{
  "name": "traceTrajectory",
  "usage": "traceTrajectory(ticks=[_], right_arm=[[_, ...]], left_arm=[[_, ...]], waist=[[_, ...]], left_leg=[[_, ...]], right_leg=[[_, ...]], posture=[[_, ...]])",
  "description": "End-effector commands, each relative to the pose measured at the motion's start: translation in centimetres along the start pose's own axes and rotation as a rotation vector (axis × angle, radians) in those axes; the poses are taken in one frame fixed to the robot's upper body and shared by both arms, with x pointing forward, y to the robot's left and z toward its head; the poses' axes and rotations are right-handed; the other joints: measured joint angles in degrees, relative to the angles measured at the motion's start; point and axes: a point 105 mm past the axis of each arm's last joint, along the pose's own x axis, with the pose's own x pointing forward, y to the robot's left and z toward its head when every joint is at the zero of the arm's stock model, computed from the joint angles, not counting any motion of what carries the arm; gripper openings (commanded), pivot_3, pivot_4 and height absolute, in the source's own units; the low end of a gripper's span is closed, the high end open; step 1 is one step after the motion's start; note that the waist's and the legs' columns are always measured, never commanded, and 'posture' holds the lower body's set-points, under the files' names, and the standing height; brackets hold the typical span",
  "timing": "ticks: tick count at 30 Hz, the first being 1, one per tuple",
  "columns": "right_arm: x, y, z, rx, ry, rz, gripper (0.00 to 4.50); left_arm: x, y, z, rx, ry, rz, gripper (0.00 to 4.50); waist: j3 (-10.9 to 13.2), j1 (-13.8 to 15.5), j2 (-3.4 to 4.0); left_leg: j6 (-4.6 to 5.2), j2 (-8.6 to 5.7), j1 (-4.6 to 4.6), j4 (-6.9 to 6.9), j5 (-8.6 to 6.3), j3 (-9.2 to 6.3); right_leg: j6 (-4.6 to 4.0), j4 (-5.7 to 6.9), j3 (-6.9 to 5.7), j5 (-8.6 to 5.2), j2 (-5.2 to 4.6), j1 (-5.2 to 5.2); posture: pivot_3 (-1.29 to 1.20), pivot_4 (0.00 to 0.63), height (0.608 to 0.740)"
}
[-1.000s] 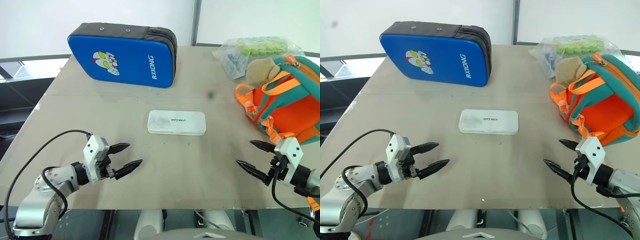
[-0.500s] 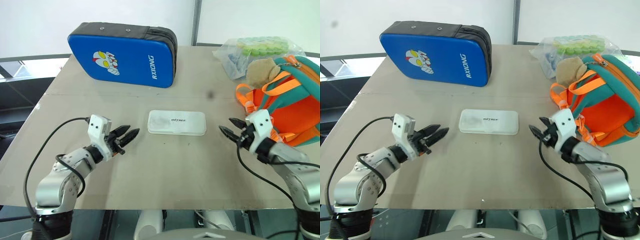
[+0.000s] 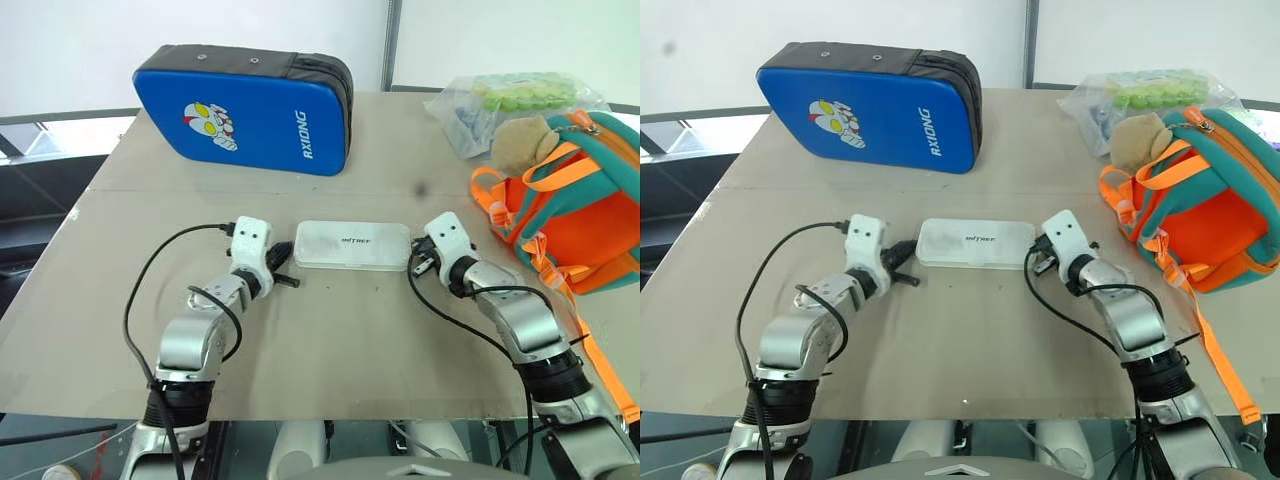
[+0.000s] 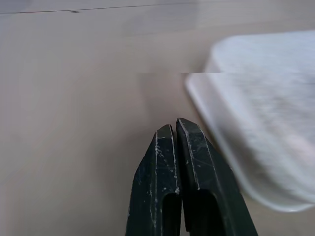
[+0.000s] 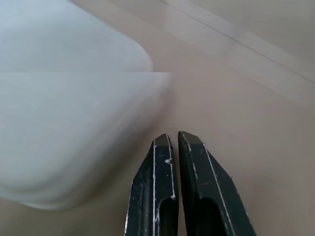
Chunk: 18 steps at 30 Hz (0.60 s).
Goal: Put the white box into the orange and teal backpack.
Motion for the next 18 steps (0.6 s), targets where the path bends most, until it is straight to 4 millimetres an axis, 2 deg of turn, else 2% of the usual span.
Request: traceTrajectory(ticks=[1, 6, 9, 11, 14, 18], right_arm=[[-1.3, 3.4, 1.9, -0.002, -0.066, 0.212, 0.06], [-4.2, 5.1, 1.1, 0.009, -0.03, 0.3, 0.06], [-5.1, 4.5, -0.2, 0.013, 0.015, 0.243, 0.06], [-5.5, 3.8, -1.1, 0.009, 0.045, 0.194, 0.06], [-5.8, 2.6, -2.5, -0.044, 0.089, 0.144, 0.0], [-5.8, 1.4, -2.7, -0.058, 0.09, 0.118, 0.0]], left_arm=[[-1.1, -2.0, -0.6, 0.045, 0.033, -0.115, 0.11], [-3.6, -2.9, -1.9, 0.069, 0.083, -0.164, 0.11], [-5.0, -3.3, -2.8, 0.071, 0.109, -0.181, 0.11], [-5.9, -3.1, -3.3, 0.012, 0.126, -0.204, 0.11], [-6.9, -0.8, -3.7, -0.073, 0.152, -0.176, 0.96], [-8.5, 3.4, -3.1, -0.163, 0.2, -0.166, 2.86]], waist=[[0.0, -0.06, 0.0], [0.0, -0.07, 0.01], [-0.02, -0.06, 0.0], [-0.03, -0.04, 0.01], [-0.07, -0.05, -0.02], [-0.14, -0.11, -0.1]], left_leg=[[0.0, 0.01, -0.01, 0.0, 0.0, 0.0], [-0.01, 0.08, 0.04, -0.08, -0.01, -0.19], [-0.01, 0.09, 0.05, -0.08, -0.01, -0.24], [-0.01, 0.1, 0.08, -0.08, -0.01, -0.21], [0.0, 0.12, 0.1, 0.01, -0.01, -0.21], [0.0, 0.1, 0.15, 0.03, -0.01, -0.23]], right_leg=[[0.0, 0.0, 0.0, 0.0, 0.0, -0.01], [-0.01, -0.01, 0.02, -0.01, -0.03, -0.02], [-0.05, -0.01, 0.02, -0.03, -0.07, -0.02], [-0.23, -0.02, 0.04, -0.15, -0.1, -0.01], [-0.25, -0.01, 0.04, -0.15, -0.1, 0.0], [-0.25, 0.02, 0.01, -0.15, -0.01, 0.0]], posture=[[0.0, 0.15, 0.74], [0.0, 0.15, 0.74], [0.0, 0.15, 0.74], [0.0, 0.15, 0.74], [0.0, 0.15, 0.74], [0.0, 0.15, 0.74]])
